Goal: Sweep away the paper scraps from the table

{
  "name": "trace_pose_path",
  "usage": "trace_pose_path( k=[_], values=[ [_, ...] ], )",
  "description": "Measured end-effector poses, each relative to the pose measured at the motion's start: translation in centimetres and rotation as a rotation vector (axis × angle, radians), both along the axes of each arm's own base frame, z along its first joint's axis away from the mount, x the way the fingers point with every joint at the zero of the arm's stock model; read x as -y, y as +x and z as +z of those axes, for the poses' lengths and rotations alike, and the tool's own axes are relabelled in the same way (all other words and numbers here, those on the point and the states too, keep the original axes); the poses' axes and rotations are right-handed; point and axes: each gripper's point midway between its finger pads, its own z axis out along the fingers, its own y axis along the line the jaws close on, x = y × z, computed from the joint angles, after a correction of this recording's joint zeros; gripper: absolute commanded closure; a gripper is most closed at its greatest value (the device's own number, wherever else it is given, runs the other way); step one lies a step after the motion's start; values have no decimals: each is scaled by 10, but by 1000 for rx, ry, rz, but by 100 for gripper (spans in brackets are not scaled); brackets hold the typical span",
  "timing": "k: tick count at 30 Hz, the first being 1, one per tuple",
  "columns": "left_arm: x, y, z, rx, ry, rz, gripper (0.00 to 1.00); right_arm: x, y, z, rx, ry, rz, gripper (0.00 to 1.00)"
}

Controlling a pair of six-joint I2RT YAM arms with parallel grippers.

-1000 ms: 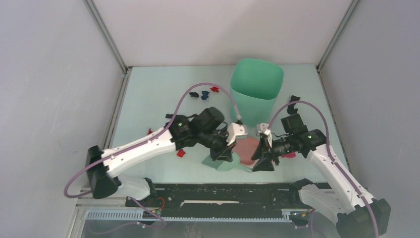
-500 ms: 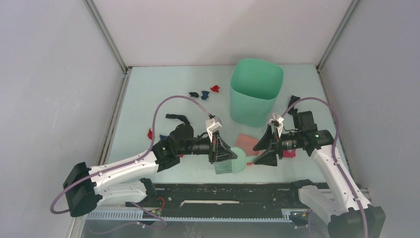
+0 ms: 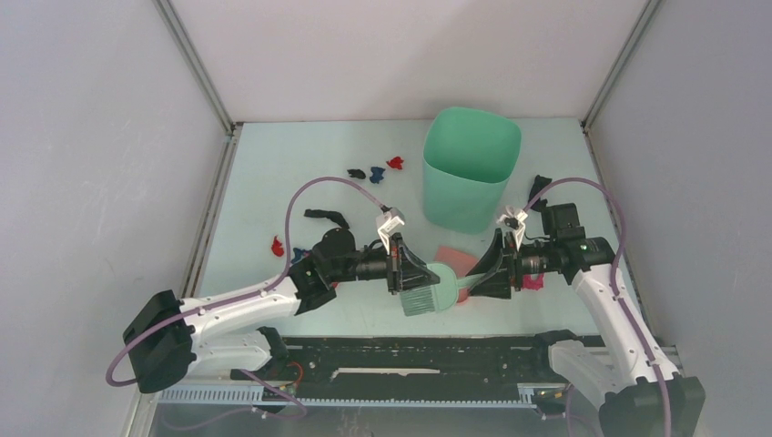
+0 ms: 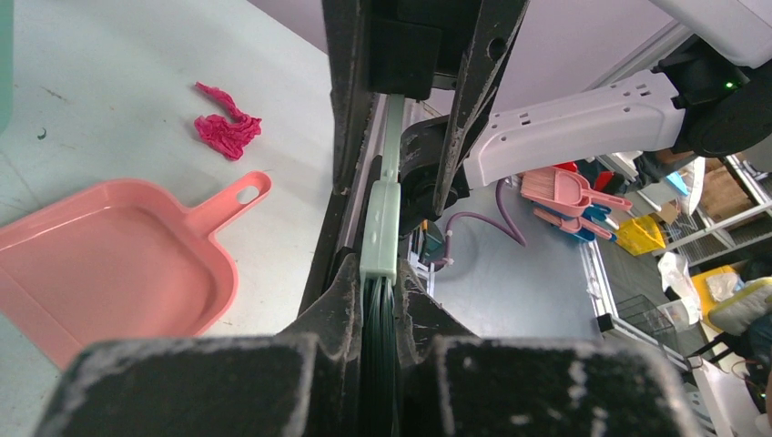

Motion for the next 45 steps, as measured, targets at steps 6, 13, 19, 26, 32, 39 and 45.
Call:
trace_pose_path(
  k=[6,13,19,26,32,39,45],
  values=[
    [-2,5,-1,-9,-5,19,100,2,1,-1,-27,5,-8,57],
    [-3,8,1,-11,-15,23,100,3,3,-1,-37,10,-20,62],
    [-2,8,-1,-27,-18,25,100,6,7,1,-40,24,-42,67],
    [0,8,-5,-44,-22,18,100,6,7,1,-41,25,-44,74],
    [1,9,-6,-51,-22,13,100,7,8,1,-42,25,-49,81],
    [1,10,-7,-53,-22,9,100,7,7,2,-44,28,-48,81],
    [2,9,-7,-53,-25,5,100,7,7,1,-43,27,-48,72]
  ],
)
